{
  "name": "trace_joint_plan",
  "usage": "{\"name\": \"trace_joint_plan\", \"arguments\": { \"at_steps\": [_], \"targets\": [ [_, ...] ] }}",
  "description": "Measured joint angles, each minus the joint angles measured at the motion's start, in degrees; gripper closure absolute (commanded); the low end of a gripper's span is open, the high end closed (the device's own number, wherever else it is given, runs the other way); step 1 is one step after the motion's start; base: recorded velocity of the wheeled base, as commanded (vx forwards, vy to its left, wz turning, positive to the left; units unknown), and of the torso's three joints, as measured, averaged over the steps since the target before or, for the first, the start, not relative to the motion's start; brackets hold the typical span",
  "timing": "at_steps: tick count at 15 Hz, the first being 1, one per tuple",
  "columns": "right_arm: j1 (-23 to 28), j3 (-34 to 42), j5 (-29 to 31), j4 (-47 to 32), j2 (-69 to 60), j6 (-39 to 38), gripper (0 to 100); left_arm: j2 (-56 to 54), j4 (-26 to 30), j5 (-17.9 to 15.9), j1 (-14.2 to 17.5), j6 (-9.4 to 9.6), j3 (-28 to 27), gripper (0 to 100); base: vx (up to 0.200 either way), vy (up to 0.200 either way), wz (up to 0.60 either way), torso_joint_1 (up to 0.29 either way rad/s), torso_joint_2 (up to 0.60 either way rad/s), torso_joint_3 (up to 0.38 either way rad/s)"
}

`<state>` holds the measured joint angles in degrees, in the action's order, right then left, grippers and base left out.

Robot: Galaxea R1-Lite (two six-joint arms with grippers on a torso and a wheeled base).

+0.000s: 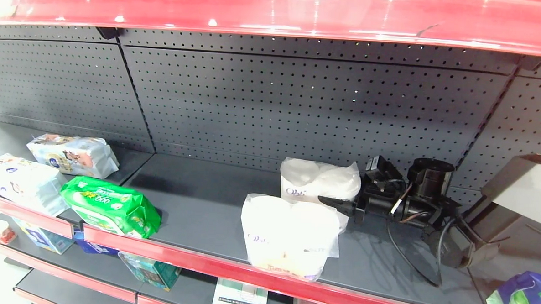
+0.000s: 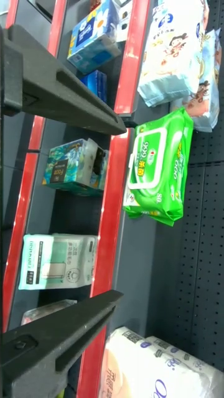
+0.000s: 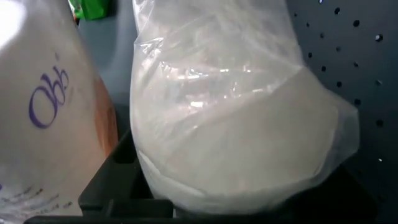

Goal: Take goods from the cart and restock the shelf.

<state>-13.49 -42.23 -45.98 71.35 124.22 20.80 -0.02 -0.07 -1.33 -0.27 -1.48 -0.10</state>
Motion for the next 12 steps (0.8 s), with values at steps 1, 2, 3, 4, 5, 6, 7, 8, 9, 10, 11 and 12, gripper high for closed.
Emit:
{"name": "trace_joint_plan", "arguments": {
  "at_steps": [1,2,3,4,5,6,7,8,9,10,11,12],
  "targets": [
    [0.27,0.52,-0.05,0.04,-0.07,0.85,100,0.0,0.0,0.0,0.0,0.0,0.0,0,0.0,0.0,0.0,0.0,0.0,0.0],
    [0.35,0.98,-0.02,0.06,-0.13,1.26,100,0.0,0.0,0.0,0.0,0.0,0.0,0,0.0,0.0,0.0,0.0,0.0,0.0],
    [0.4,1.17,0.09,0.11,-0.2,1.28,100,0.0,0.0,0.0,0.0,0.02,0.0,0,0.0,0.0,0.0,0.0,0.0,0.0],
    [0.46,1.27,0.2,0.13,-0.2,1.23,100,0.0,0.0,0.0,0.0,0.02,0.0,0,0.0,0.0,0.0,0.0,0.0,0.0],
    [0.51,1.39,0.33,0.15,-0.22,1.26,100,0.0,0.0,0.0,0.0,0.0,0.0,0,0.0,0.0,0.0,0.0,0.0,0.0],
    [0.49,1.5,0.35,0.17,-0.24,1.37,100,0.0,0.0,0.0,0.0,0.02,0.0,0,0.0,0.0,0.0,0.0,0.0,0.0],
    [0.4,1.52,0.74,0.2,-0.24,1.43,100,0.02,0.0,0.0,0.0,0.02,0.0,0,0.0,0.0,0.0,0.0,0.0,0.0],
    [0.29,1.46,1.56,0.2,-0.18,1.51,100,0.0,0.0,0.0,0.02,0.0,0.0,0,0.0,0.0,0.0,0.0,0.0,0.0],
    [0.22,1.41,2.19,0.2,-0.13,1.62,100,0.0,0.0,0.0,0.02,0.0,0.0,0,0.0,0.0,0.0,0.0,0.0,0.0],
    [0.16,1.52,2.44,0.2,-0.2,1.62,100,0.0,0.0,0.0,0.02,0.02,0.0,0,0.0,0.0,0.0,0.0,0.0,0.0],
    [0.13,1.83,2.52,0.26,-0.35,1.39,100,0.0,-0.02,0.0,0.02,0.0,0.0,0,0.0,0.0,0.0,0.0,0.0,0.0],
    [0.16,2.24,2.6,0.22,-0.63,1.07,100,0.0,-0.02,0.0,0.0,0.0,0.0,0,0.0,0.0,0.0,0.0,0.0,0.0]
  ]
}}
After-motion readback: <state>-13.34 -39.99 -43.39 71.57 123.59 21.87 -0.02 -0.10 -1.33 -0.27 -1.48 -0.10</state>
